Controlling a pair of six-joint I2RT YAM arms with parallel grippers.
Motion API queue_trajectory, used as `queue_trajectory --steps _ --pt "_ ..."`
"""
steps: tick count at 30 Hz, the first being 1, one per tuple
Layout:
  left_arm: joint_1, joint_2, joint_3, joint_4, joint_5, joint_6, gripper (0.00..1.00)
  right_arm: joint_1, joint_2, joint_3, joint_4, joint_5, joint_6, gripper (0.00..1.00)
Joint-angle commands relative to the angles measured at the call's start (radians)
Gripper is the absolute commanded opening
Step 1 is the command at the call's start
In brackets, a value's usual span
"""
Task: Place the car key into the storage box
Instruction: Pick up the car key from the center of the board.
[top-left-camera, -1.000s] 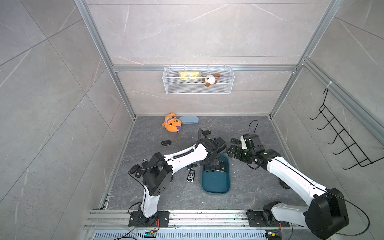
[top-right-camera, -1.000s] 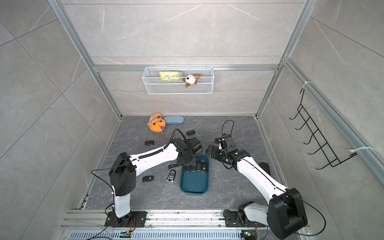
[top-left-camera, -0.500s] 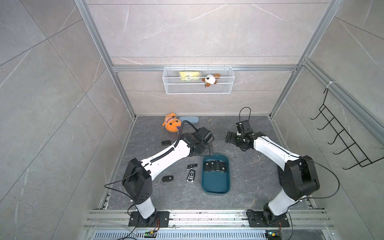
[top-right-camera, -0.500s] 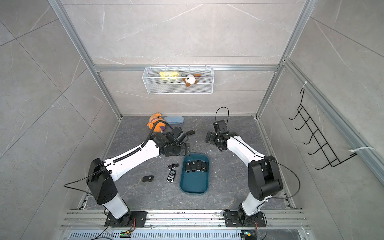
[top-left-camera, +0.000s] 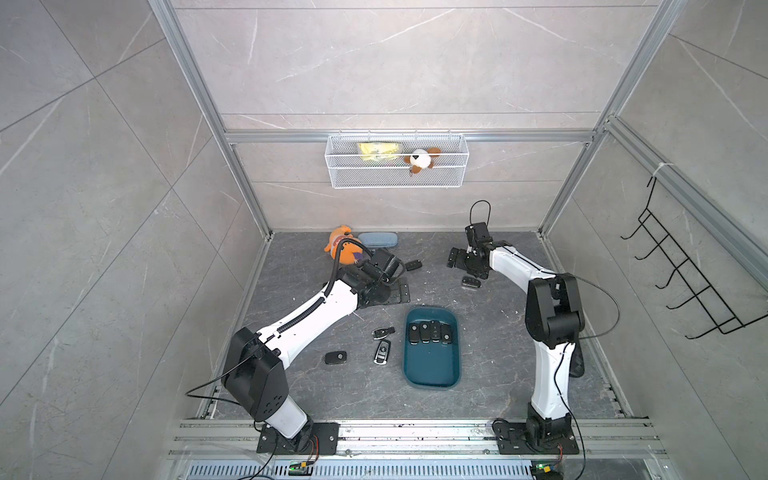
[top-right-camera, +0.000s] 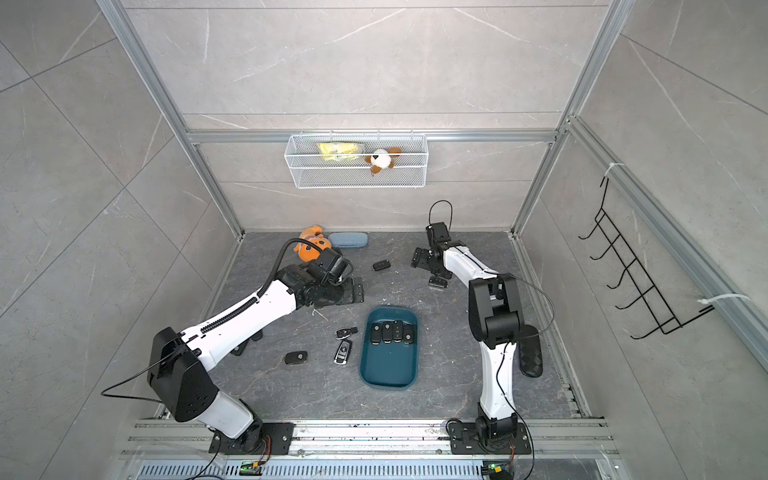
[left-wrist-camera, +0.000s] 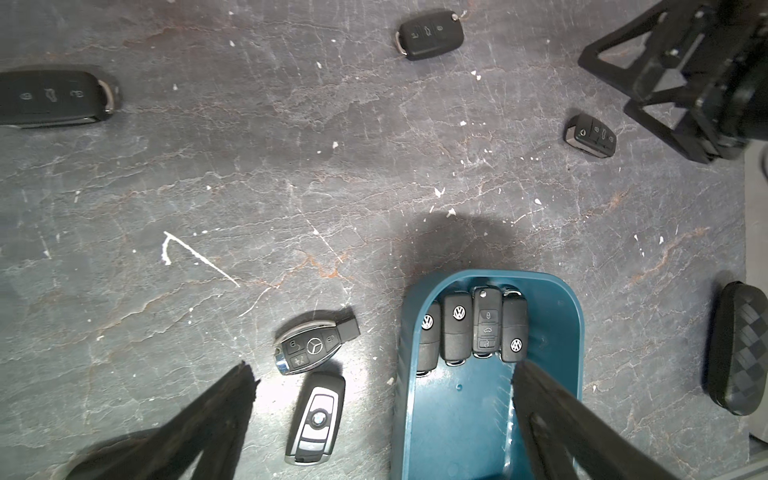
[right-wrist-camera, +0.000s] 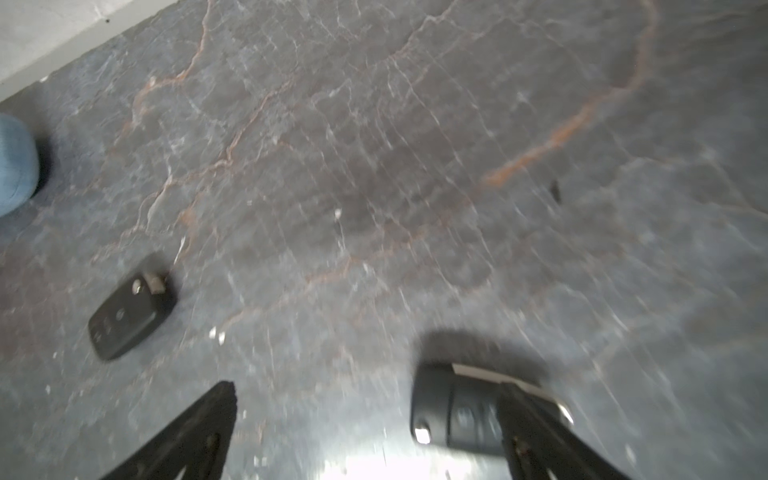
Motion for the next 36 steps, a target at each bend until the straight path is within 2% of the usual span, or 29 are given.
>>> queue_trajectory --steps 1,6,12,23,32,36 --pt "0.02 -0.062 -0.016 0.017 0.013 0.029 1.0 -0.008 0.08 0.09 -0.09 -0.036 -0.032 0.99" --pt "0.04 -0.083 -0.039 0.021 0.014 0.022 1.0 -0.006 0.12 0.11 -0.113 -0.066 -0.038 0.99" --pt "0.052 -0.087 -0.057 0.035 0.028 0.022 1.0 -0.004 0.057 -0.004 -0.076 -0.086 -0.037 0.99" --pt "0.057 -0.088 -0.075 0.057 0.064 0.009 1.0 -0.001 -0.022 -0.141 -0.07 -0.01 -0.068 0.98" --pt "0.056 -0.123 -0.11 0.068 0.07 -0.015 1.0 0.009 -0.034 -0.177 -0.074 0.036 -0.084 0.84" --pt "0.057 -0.14 -0.125 0.068 0.074 -0.029 1.0 0.007 -0.011 -0.149 -0.091 0.059 -0.084 0.73"
